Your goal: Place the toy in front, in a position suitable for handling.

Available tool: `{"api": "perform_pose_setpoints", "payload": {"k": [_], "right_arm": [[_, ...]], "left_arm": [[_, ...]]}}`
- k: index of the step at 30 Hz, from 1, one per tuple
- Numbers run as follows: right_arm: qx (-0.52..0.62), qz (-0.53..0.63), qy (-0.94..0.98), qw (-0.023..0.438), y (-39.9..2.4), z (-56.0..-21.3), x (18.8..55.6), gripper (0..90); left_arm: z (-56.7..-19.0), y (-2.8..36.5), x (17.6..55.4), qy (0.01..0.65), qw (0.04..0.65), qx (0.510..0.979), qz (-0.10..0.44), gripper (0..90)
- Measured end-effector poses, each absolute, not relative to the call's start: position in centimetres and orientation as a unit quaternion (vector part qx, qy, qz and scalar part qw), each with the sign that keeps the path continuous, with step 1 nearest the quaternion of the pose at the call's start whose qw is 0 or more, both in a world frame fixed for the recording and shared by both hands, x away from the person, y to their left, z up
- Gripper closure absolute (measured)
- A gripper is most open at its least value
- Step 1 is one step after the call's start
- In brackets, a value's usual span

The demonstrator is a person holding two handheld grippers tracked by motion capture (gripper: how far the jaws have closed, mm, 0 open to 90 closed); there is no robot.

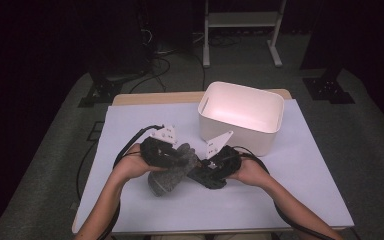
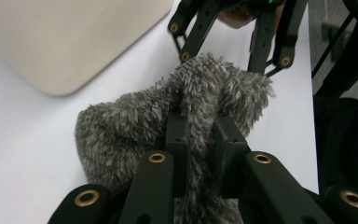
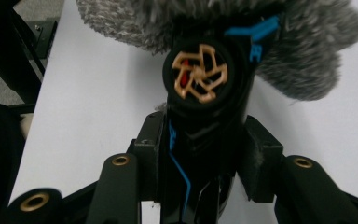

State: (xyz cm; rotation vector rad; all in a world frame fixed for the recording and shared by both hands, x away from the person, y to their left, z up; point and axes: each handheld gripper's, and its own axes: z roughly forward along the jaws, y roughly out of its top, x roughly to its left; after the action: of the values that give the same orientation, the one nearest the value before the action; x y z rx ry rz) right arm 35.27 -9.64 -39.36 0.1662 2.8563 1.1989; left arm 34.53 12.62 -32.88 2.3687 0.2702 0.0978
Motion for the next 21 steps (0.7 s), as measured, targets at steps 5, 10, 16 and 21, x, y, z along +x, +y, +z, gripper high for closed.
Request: {"api": "perform_pose_setpoints", "payload": {"k": [5, 10, 16, 21], "right_arm": [[0.051, 0.402, 0.914, 0.023, -10.9, -39.5, 35.0, 55.7], [0.055, 0.413, 0.909, 0.03, -13.0, -39.7, 34.2, 55.8], [0.063, 0.424, 0.902, 0.04, -14.5, -39.9, 33.4, 55.8], [0.064, 0.424, 0.902, 0.044, -14.0, -39.7, 33.4, 55.8]], "left_arm": [[-32.8, 11.7, 34.4, 0.096, 0.373, 0.922, 0.035, 79.1], [-34.2, 11.6, 34.3, 0.1, 0.369, 0.924, 0.022, 78.7], [-35.5, 11.1, 34.4, 0.101, 0.377, 0.921, 0.008, 78.5], [-34.4, 11.3, 34.5, 0.104, 0.374, 0.922, 0.016, 78.9]]}}
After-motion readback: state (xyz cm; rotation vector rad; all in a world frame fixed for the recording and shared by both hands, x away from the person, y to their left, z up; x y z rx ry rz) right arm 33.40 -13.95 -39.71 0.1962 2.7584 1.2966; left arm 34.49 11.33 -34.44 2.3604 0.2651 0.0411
